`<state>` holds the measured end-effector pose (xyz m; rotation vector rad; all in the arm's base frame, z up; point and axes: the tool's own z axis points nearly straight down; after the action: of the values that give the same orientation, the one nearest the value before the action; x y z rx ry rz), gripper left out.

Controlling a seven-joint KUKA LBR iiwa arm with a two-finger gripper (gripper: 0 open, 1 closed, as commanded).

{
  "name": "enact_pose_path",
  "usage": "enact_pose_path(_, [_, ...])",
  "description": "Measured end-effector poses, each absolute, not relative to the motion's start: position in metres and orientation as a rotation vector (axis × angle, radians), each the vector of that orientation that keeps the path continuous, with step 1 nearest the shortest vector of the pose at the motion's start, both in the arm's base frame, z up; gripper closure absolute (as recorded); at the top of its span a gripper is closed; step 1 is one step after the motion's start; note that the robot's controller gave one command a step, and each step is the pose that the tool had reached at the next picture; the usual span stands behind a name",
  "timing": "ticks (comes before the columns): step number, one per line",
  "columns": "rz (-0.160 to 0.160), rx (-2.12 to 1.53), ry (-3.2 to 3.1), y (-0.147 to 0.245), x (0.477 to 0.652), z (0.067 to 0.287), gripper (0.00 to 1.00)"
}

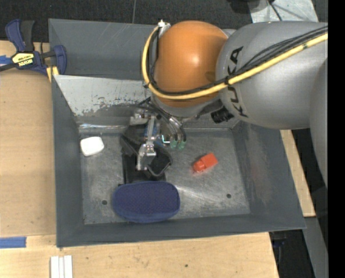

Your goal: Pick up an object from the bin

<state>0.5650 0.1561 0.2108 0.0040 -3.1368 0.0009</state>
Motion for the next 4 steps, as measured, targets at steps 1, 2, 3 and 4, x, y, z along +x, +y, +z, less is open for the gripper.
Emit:
enact_pose_path(1, [-0.008, -0.274, -3.149, 0.120, 0.548, 0.117, 0.00])
enact_pose_path(2, [-0.010, -0.648, -3.092, 0.113, 0.541, 0.113, 0.00])
enact_pose_path(3, [-0.009, -0.811, -3.050, 0.107, 0.524, 0.126, 0.00])
enact_pose_path(4, [-0.019, -0.328, -3.179, 0.116, 0.523, 0.103, 0.00])
